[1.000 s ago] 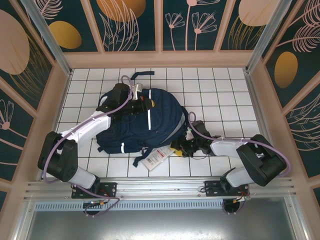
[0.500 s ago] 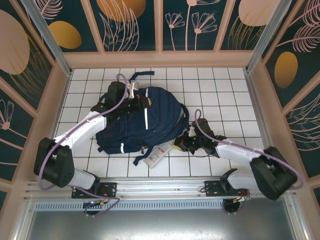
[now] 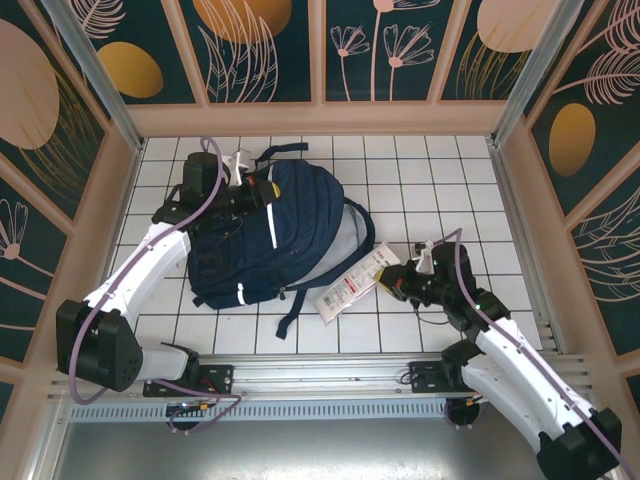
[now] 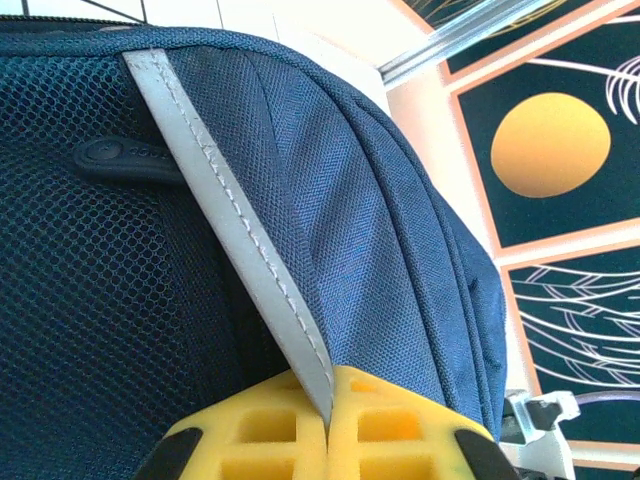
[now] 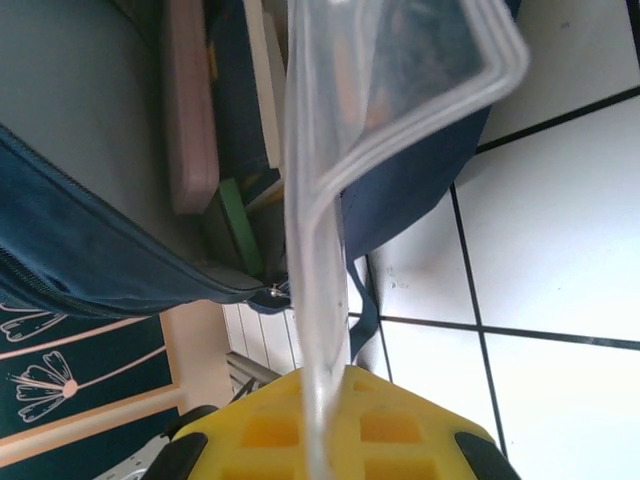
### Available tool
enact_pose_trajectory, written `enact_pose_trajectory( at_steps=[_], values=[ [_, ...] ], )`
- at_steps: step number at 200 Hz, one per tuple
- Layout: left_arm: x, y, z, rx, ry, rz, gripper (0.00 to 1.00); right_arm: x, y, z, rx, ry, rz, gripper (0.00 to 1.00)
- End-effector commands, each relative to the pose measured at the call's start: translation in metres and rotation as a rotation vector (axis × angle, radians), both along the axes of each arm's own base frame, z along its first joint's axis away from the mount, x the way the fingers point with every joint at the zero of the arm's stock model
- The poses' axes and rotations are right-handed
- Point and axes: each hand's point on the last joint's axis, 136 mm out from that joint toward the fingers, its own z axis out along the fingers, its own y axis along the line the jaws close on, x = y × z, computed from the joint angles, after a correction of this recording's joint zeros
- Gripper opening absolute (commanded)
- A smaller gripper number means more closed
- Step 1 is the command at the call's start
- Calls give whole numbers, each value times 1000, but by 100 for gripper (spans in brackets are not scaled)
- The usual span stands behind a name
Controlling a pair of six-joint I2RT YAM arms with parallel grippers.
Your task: Pack the student bag
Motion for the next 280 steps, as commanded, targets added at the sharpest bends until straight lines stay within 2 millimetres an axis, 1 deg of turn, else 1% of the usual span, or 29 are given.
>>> enact_pose_trajectory(
  at_steps=[1,17,32,50,77,93,110,117,130,143,162,165,167,175,205,223,228,232,237,243,250,266,271,280],
  values=[
    [-1,-3,32,-37,-76,-42,0,2,-7,42,-3,-122,19,0],
    [-4,-6,39,-53,-86,-70,0,15,-14,57,-29,-169,-18,0],
    [-9,-10,47,-75,-100,-103,0,33,-19,67,-42,-200,-59,0],
    [-13,-12,57,-95,-121,-128,0,55,-17,81,-3,-236,-94,0],
    [-20,-14,79,-127,-164,-151,0,91,-7,94,84,-264,-138,0],
    [-22,-14,93,-136,-188,-151,0,107,3,105,163,-296,-137,0],
    [-22,-13,105,-145,-206,-147,0,122,15,107,220,-296,-129,0],
    [-22,-13,108,-150,-210,-146,0,127,22,110,236,-306,-114,0],
    [-21,-13,114,-158,-219,-142,0,134,40,108,236,-299,-85,0],
    [-18,-13,116,-163,-218,-134,0,139,64,106,226,-297,-41,0],
    [-13,-14,116,-171,-214,-127,0,140,103,95,218,-274,24,0],
    [-13,-14,116,-172,-215,-125,0,143,106,92,215,-268,24,0],
    [-12,-14,116,-174,-212,-124,0,141,113,88,213,-258,37,0],
    [-10,-15,115,-175,-210,-121,0,140,129,79,208,-236,55,0],
    [-6,-15,112,-178,-200,-115,0,144,183,42,193,-163,99,0],
    [-5,-15,110,-172,-200,-110,0,143,216,24,191,-126,163,0],
    [-4,-14,108,-169,-198,-106,0,143,224,21,193,-118,182,7],
    [-4,-13,107,-167,-195,-103,0,143,229,20,196,-118,196,15],
    [-3,-13,106,-165,-193,-101,0,143,234,20,196,-122,211,28],
    [-2,-12,104,-165,-188,-98,0,142,236,20,190,-127,217,44],
    [-3,-12,103,-164,-186,-96,0,141,235,20,176,-137,212,57],
    [-1,-10,100,-158,-181,-86,0,141,220,23,121,-185,173,77],
    [-1,-9,99,-156,-179,-83,0,140,215,24,106,-198,161,81],
    [0,-8,97,-153,-178,-79,0,137,206,24,81,-215,155,83]
  ],
)
